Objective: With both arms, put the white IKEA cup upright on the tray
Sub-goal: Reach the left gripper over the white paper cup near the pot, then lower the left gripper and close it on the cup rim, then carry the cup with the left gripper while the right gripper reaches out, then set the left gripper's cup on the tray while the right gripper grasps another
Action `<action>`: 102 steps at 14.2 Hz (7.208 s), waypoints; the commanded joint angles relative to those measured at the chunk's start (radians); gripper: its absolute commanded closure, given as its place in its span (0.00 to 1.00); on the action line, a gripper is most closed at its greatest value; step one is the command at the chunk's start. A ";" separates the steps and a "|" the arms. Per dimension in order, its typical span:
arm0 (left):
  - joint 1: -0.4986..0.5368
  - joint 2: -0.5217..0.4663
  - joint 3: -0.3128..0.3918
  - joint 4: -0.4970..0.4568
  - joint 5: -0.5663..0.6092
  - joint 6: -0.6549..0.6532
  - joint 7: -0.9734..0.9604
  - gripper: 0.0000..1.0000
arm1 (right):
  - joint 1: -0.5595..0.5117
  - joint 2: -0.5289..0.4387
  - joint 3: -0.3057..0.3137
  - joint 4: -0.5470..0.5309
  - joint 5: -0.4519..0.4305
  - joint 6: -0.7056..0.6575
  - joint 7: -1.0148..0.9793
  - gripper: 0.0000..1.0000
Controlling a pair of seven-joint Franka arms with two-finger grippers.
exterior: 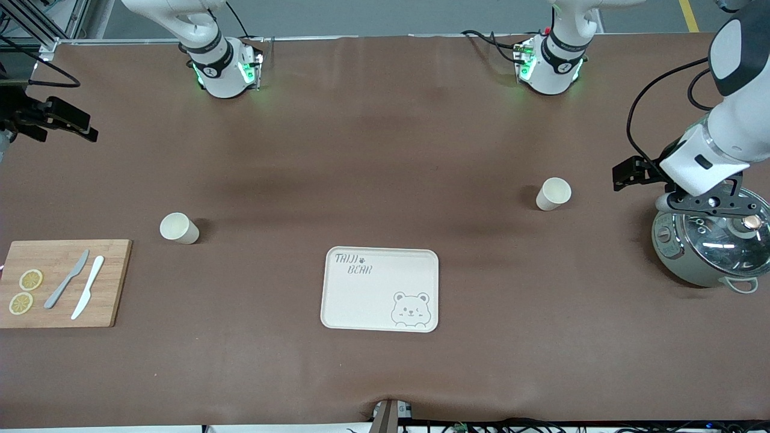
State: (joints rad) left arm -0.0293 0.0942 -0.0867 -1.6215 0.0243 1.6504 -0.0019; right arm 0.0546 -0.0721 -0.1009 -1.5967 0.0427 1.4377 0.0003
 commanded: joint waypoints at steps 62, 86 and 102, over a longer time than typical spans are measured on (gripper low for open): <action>0.077 -0.002 -0.007 -1.026 -0.015 1.197 0.135 1.00 | -0.016 0.170 0.004 0.032 -0.017 -0.005 0.001 0.00; -0.141 0.419 -0.191 -0.002 0.022 0.524 -0.348 1.00 | -0.111 0.175 0.003 -0.305 -0.004 0.354 -0.036 0.00; -0.468 0.697 -0.005 0.321 0.009 0.528 -0.581 1.00 | -0.134 0.316 0.007 -0.512 -0.001 0.793 -0.072 0.16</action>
State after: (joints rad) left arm -0.4862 0.7642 -0.1059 -1.3406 0.0216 2.1656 -0.5613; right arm -0.0716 0.2362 -0.1061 -2.1000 0.0407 2.2082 -0.0668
